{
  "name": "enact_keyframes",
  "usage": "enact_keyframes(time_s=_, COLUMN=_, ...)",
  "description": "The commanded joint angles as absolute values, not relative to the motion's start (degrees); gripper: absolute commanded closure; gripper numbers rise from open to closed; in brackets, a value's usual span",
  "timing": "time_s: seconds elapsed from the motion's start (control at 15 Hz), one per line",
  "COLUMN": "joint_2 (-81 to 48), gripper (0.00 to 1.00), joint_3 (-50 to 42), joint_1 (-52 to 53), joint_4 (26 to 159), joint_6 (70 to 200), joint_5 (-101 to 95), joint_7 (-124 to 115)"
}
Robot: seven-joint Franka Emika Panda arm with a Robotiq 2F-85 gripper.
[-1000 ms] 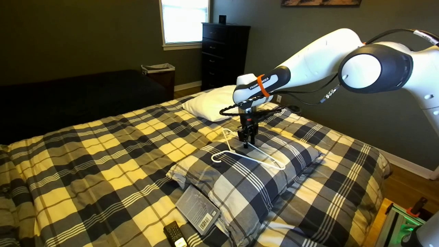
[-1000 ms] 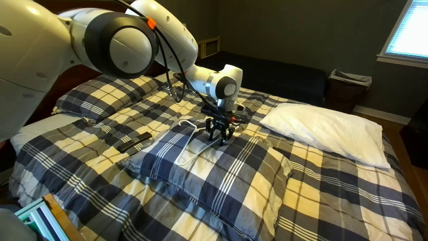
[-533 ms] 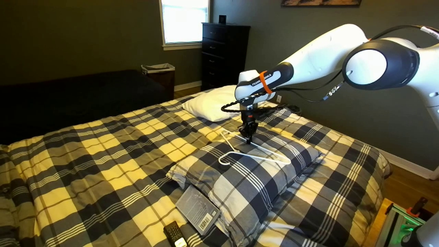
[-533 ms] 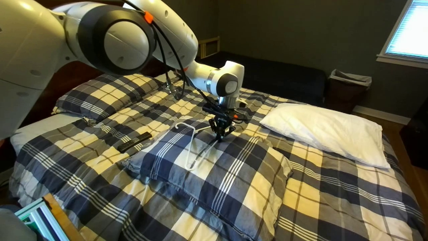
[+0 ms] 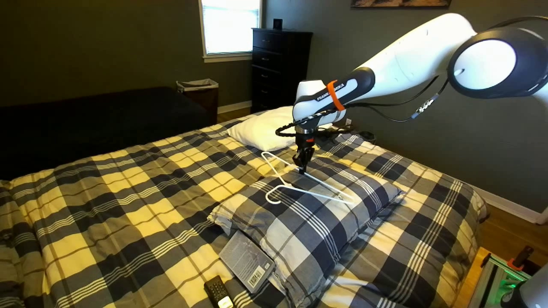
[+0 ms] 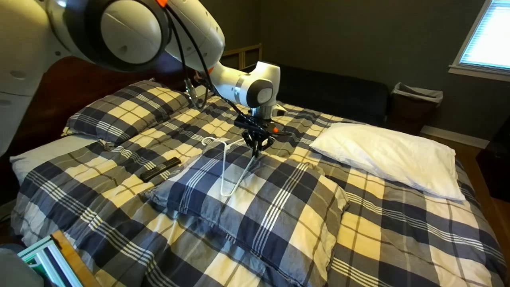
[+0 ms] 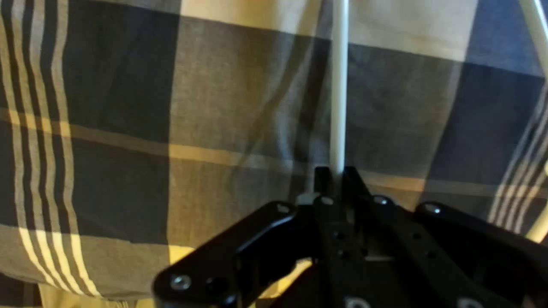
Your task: Put the hanger on the bed
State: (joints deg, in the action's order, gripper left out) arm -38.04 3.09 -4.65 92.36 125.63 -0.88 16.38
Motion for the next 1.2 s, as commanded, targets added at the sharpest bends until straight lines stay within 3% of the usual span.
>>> enact_keyframes(time_s=0.0, joint_2=-27.5, gripper=0.98, joint_3=5.3, joint_1=-3.1, joint_4=105.1, joint_6=131.8, joint_5=-0.2, joint_7=17.0)
enact_keyframes(time_s=0.4, joint_2=-18.8, gripper=0.98, joint_3=9.3, joint_1=6.1, joint_4=110.9, joint_6=130.0, joint_5=-1.9, joint_7=11.2)
enact_keyframes(time_s=0.73, joint_2=-21.5, gripper=0.98, joint_3=14.7, joint_1=10.9, joint_4=105.9, joint_6=125.9, joint_5=0.4, joint_7=15.8)
enact_keyframes(time_s=0.8, joint_2=-19.8, gripper=0.91, joint_3=13.6, joint_1=11.1, joint_4=107.7, joint_6=128.4, joint_5=-0.7, joint_7=12.6)
enact_keyframes(time_s=1.0, joint_2=-20.6, gripper=0.91, joint_3=14.4, joint_1=12.0, joint_4=107.1, joint_6=127.6, joint_5=-0.7, joint_7=13.6)
enact_keyframes(time_s=1.07, joint_2=-20.8, gripper=0.98, joint_3=14.4, joint_1=11.8, joint_4=107.0, joint_6=127.6, joint_5=-0.7, joint_7=14.0)
enact_keyframes(time_s=1.13, joint_2=-21.6, gripper=0.98, joint_3=14.9, joint_1=11.3, joint_4=106.6, joint_6=128.3, joint_5=0.8, joint_7=15.0)
